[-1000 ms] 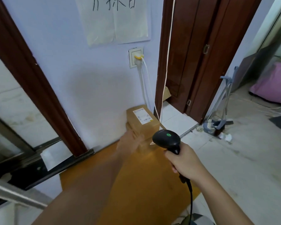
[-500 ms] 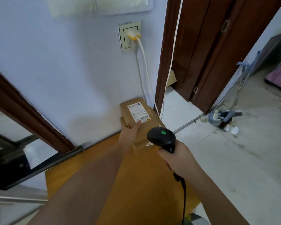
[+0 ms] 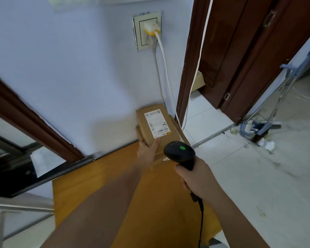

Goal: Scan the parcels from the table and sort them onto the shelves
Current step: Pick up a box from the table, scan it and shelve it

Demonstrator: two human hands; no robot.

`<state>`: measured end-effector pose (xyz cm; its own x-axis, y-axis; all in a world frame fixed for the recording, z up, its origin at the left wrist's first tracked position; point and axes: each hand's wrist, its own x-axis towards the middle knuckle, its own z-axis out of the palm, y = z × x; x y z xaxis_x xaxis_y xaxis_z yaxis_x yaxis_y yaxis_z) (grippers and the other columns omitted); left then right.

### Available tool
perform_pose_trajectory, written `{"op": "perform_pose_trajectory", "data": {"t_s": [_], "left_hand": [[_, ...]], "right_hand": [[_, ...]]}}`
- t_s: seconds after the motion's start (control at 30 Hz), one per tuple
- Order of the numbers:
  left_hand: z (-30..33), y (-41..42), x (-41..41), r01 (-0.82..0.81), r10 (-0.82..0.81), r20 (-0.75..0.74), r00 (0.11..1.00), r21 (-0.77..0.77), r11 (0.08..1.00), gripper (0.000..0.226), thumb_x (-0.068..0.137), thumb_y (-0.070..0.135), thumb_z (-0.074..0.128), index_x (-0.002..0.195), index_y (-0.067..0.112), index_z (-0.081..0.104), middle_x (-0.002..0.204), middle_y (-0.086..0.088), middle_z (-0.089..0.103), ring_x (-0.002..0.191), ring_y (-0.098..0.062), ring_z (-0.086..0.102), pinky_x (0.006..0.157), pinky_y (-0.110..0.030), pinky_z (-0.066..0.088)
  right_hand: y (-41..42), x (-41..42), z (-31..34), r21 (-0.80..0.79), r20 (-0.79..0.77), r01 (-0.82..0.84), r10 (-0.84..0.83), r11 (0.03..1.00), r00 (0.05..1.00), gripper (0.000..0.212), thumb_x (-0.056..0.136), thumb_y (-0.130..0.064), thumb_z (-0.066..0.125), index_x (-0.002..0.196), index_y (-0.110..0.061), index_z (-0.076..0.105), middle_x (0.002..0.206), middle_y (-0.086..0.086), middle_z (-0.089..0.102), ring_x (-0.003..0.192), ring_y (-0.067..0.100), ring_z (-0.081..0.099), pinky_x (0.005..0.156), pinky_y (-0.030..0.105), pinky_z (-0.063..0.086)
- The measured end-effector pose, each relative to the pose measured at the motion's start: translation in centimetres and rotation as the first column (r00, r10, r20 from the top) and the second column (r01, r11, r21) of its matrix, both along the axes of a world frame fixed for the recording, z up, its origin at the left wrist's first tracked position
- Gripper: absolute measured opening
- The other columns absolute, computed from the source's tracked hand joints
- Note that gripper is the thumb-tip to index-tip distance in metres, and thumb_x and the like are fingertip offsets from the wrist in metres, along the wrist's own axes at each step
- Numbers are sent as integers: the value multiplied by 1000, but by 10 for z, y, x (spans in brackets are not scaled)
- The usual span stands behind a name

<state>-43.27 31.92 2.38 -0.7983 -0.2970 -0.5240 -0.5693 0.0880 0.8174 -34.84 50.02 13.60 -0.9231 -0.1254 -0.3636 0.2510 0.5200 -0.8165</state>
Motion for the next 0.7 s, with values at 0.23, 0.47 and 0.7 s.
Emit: {"op": "perform_pose_trajectory", "data": {"t_s": [0.23,0.47,0.7], "left_hand": [[-4,-6,9,5,-5,-3,1000,127,992,113,86,46,81,165,18,7,156,-6,49,138,-30,54,109,-44,46],[-6,-27,19,76,-82,10,997,295,952,170,27,43,108,165,27,11,150,-5,56,130,-28,61,112,-55,49],[2,-39,43,222,-228,-1,974,227,948,165,26,40,108,164,26,18,145,-1,57,134,-26,56,112,-54,49]], "right_hand": [[1,6,-5,5,3,-14,14,1000,1000,31,92,-18,65,64,-12,55,41,-6,50,34,4,48,46,16,46],[-1,11,0,18,-54,72,-71,997,996,29,91,-21,67,66,-11,56,44,-5,56,36,3,53,48,16,48],[-13,31,24,-32,-132,95,-99,995,986,23,90,-18,67,70,-12,57,51,0,54,45,8,54,56,28,52]]}}
